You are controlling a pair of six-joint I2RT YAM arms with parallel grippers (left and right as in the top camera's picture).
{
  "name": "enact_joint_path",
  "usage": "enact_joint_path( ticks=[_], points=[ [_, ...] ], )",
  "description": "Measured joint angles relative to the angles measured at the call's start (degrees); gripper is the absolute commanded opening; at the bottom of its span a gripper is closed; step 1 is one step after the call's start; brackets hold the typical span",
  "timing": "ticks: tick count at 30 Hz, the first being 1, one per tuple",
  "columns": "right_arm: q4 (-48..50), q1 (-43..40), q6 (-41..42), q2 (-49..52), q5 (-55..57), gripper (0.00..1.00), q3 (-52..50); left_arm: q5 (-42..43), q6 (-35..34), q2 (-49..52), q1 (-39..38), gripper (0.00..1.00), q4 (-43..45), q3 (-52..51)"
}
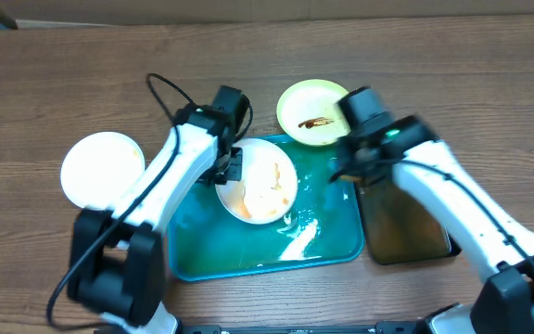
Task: Clean dirty plates on tray and stack at the side
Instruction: 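Move the sponge back into the black tray with the right gripper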
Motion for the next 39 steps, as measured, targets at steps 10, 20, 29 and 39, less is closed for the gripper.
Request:
enact_joint_path(
  ticks=[10, 20, 29, 39],
  points=[
    [-1.68, -14.34, -5.88, 0.24, -2.58, 0.04, -2.82, -11.96, 0.0, -3.43, 0.11, 0.04, -3.61, 0.0],
    [10.38, -16.46, -10.45, 0.5, -6.54, 0.04, -13.35, -19.69, 0.0, -10.49, 0.15, 0.04, -3.69, -0.07],
    [26.88, -16.46, -11.3, 0.42, -8.22, 0.04, -26.77, -24.94, 0.0, -14.99, 0.15, 0.04, -2.54, -0.07],
    [20.94, -16.48, -11.34, -0.13, -8.72, 0.04, -24.83, -29.92, 0.0, -14.99, -2.01, 0.04, -2.56, -0.07]
  ],
)
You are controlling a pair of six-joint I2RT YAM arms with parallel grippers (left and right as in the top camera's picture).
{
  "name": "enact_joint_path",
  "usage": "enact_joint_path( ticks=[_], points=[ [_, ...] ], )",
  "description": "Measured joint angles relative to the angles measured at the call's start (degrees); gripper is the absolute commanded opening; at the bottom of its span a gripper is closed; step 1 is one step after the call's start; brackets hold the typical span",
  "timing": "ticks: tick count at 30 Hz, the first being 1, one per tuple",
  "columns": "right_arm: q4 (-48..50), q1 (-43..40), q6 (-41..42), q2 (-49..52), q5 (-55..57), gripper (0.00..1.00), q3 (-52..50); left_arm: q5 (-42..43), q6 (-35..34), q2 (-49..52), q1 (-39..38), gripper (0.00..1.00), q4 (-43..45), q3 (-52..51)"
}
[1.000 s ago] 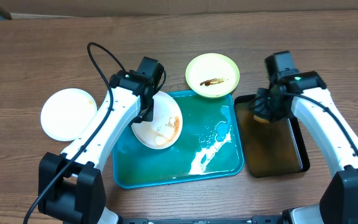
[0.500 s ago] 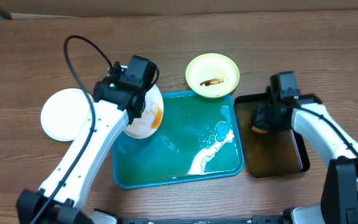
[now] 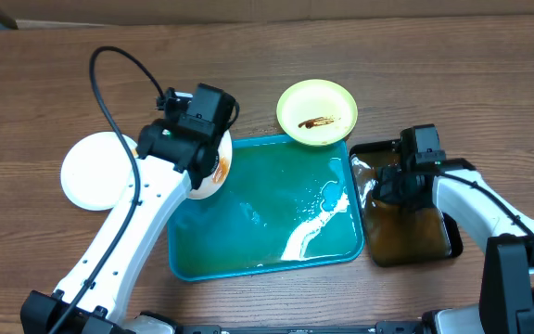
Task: Clean dirty plates on tray and stack at the side
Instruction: 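Move the sponge back into the black tray with the right gripper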
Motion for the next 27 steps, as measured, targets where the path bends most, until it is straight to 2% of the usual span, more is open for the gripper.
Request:
enact_joint_path(
  ticks=[6, 10, 14, 19, 27],
  points=[
    [-15.63, 0.02, 0.0, 0.52, -0.09, 0.04, 11.19, -4.59, 0.0, 0.0, -4.52, 0.04, 0.04, 0.0],
    [-18.36, 0.02, 0.0, 0.5, -0.11, 0.04, 17.18, -9.14, 0.0, 0.0, -8.31, 0.04, 0.02, 0.0],
    [-17.25, 0.0, -0.17, 0.5, -0.11, 0.04, 16.46, -14.45, -0.02, 0.0, -13.57, 0.04, 0.22, 0.0],
    [-12.09, 0.02, -0.17, 0.5, -0.13, 0.04, 10.75, -20.22, -0.02, 0.0, -19.28, 0.04, 1.36, 0.0],
    [-0.46, 0.0, -0.15, 0.42, -0.13, 0.04, -0.55, -23.47, -0.02, 0.0, -20.79, 0.04, 1.49, 0.0]
  ],
)
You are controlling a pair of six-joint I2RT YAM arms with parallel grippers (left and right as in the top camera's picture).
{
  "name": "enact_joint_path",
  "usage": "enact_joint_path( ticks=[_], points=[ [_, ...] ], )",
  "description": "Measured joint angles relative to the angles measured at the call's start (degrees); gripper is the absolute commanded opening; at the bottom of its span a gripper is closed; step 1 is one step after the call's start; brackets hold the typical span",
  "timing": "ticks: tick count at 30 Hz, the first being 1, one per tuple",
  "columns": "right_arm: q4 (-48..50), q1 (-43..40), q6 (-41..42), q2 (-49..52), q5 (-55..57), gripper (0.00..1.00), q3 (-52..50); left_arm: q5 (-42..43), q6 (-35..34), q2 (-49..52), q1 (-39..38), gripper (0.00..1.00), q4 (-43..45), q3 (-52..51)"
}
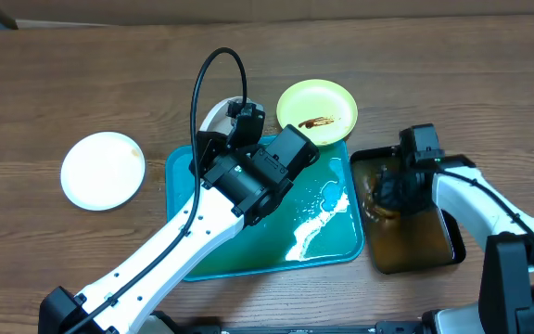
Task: Clean dirty plates on tray and stack at the side
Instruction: 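Move the sponge back into the black tray with the right gripper, then lift the white plate with the left gripper and carry it left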
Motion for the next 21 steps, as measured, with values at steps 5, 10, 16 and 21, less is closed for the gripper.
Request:
enact_joint_path(
  ticks=[5, 10, 16, 21],
  points=[
    [3.76, 0.0, -0.02, -0.22, -0.22, 0.04, -0.83, -0.37, 0.0, 0.0, 0.0, 0.04, 0.0, 0.0],
    [1.55, 0.02, -0.04, -0.2, -0.37, 0.04, 0.55, -0.37, 0.0, 0.0, 0.0, 0.04, -0.02, 0.0],
    [-14.29, 0.02, -0.09, -0.15, -0.57, 0.04, 11.41, -0.74, 0.0, 0.0, 0.0, 0.04, -0.02, 0.0],
    [-24.2, 0.0, -0.04, -0.22, -1.51, 0.04, 19.98, -0.79, 0.0, 0.0, 0.0, 0.04, 0.0, 0.0]
  ],
)
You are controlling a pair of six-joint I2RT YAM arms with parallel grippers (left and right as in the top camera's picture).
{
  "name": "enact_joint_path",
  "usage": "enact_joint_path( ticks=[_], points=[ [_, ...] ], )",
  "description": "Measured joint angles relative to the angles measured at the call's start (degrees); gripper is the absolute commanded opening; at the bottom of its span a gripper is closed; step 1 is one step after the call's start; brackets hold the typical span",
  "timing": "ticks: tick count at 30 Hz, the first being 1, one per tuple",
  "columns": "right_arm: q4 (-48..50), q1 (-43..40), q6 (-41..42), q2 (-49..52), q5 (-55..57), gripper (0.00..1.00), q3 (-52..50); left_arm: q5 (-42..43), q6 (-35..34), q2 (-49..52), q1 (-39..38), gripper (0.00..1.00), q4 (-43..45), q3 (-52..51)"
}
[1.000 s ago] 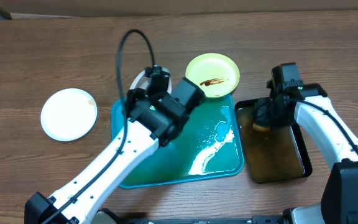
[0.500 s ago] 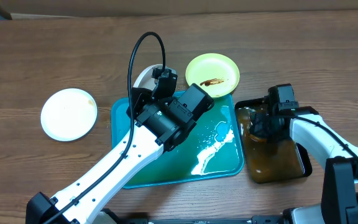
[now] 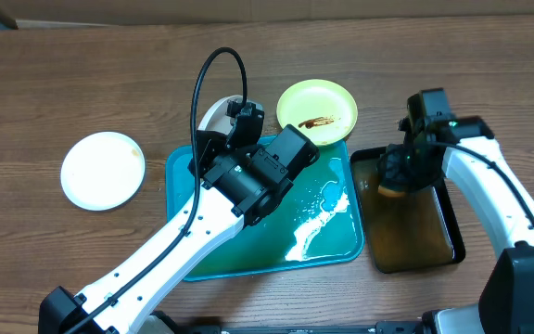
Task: Clean dirty plates on tray and stack at the side
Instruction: 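Lift the white plate with the left gripper and carry it left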
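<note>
My left gripper (image 3: 233, 121) reaches over the back left corner of the teal tray (image 3: 248, 260). A white plate (image 3: 212, 112) shows at its tip, partly hidden by the wrist; the gripper seems shut on its rim. A green plate (image 3: 317, 104) with a brown smear lies behind the tray. Another white plate (image 3: 103, 170) rests on the table at the left. My right gripper (image 3: 399, 176) is shut on an orange-brown sponge (image 3: 391, 186) over the back of the dark tub (image 3: 452, 232).
The tray holds a film of water with bright glare across its middle. The tub to its right is filled with brown water. A black cable loops up from my left wrist over the back of the table.
My right gripper has come up from the brown water to the tub's back end, and the sponge now shows in it. The left arm and its plate have not moved.
First my left gripper held a stained white plate on the tray while the right arm hung over the tray's back right corner. Then the plate was at the tray's left edge and the right gripper at the tub. Later the plate was behind the tray's back left corner.
</note>
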Motion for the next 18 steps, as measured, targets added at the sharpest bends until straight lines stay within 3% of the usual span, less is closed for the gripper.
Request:
enact_joint_path(
  ticks=[8, 18],
  points=[
    [0.2, 0.02, 0.28, 0.0, -0.24, 0.04, -4.55, 0.02, 0.0, 0.0, 0.02, 0.04, 0.0, 0.0],
    [21.49, 0.02, 4.35, -0.33, -0.9, 0.04, -20.92, 0.02, 0.0, 0.0, 0.0, 0.04, 0.0, 0.0]
  ],
)
